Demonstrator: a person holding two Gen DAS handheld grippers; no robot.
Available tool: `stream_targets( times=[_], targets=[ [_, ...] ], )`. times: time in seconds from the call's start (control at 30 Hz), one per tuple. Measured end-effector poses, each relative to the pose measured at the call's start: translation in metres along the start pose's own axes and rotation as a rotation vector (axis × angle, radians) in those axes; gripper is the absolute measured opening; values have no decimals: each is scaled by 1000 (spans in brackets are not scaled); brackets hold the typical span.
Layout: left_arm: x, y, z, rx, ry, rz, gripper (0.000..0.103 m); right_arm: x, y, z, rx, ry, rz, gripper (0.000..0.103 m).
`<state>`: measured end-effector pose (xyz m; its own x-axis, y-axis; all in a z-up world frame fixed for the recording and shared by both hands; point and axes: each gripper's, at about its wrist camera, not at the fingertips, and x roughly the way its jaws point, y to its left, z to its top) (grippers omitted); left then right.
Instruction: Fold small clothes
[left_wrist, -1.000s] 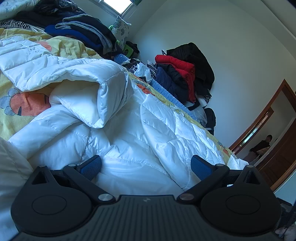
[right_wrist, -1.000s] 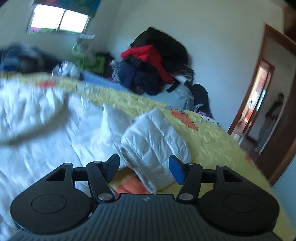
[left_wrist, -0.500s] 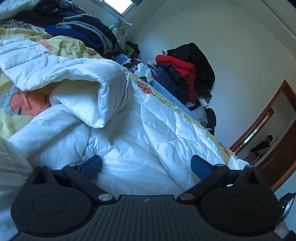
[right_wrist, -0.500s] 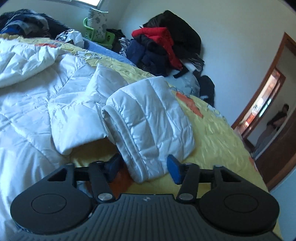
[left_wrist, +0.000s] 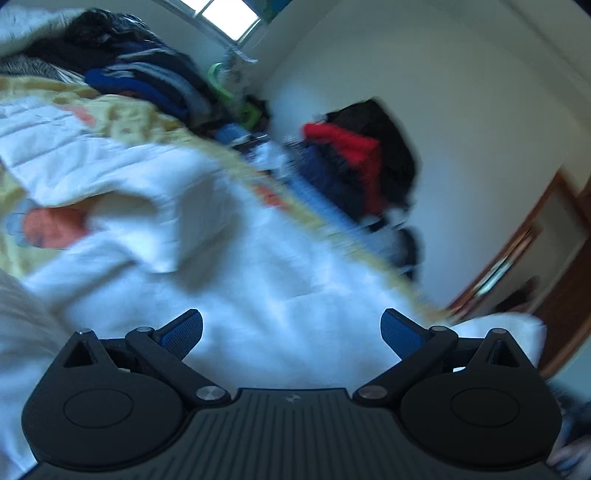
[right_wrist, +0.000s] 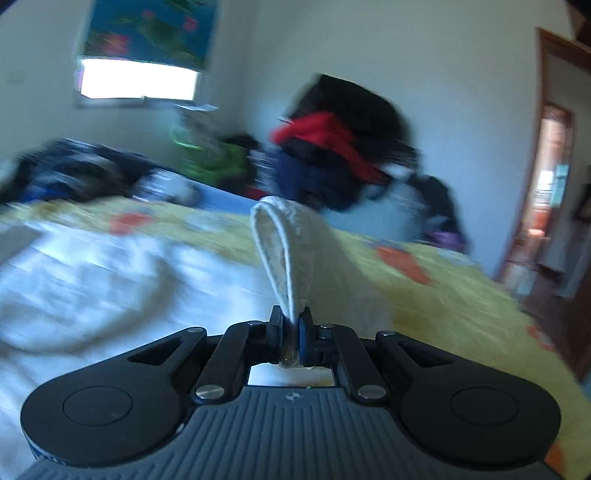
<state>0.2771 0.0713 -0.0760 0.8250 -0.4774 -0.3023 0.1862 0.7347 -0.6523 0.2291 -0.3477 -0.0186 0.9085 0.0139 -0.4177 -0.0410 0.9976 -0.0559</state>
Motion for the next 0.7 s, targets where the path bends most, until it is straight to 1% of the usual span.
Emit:
stream_targets(
  times=[0.03,0.07,0.13,0.17,0.2,0.23,0.33,0.37,0.43,0.5,0.53,0.57,0.63,0.67,0.7],
  targets=[
    [-2,-9,3,-34,15,-59,103,1,15,5,20,6,67,9],
    [1,-18,6,-76,53,-126,103,2,28,8,46,2,123,9],
    [18,-34,10,-159,176,-269,103,6,56,11,74,-1,228,9],
    [30,-41,11,-197,235,-325,103,9,73,9,59,0,259,9],
    [40,-48,11,-226,279,-343,103,11,89,5,39,1,275,9],
    [50,-56,9,-230,309,-338,103,14,101,2,28,8,290,9],
    [72,-77,3,-159,342,-302,103,20,119,-13,54,7,341,9],
    [77,-83,1,-143,351,-301,103,21,122,-16,54,12,345,9],
    [82,-93,-3,-123,359,-324,103,20,129,-18,50,16,344,10],
    [87,-101,-10,-93,368,-302,103,18,129,-19,61,17,339,11],
    [90,-103,-12,-80,381,-279,103,18,129,-21,65,19,336,12],
    [92,-104,-15,-72,387,-259,103,20,130,-21,63,22,340,19],
    [95,-103,-17,-67,391,-224,103,22,131,-22,60,28,336,19],
    [96,-101,-18,-66,395,-200,103,22,130,-23,76,32,346,22],
    [98,-100,-17,-73,403,-178,103,22,125,-25,109,43,367,30]
  ],
)
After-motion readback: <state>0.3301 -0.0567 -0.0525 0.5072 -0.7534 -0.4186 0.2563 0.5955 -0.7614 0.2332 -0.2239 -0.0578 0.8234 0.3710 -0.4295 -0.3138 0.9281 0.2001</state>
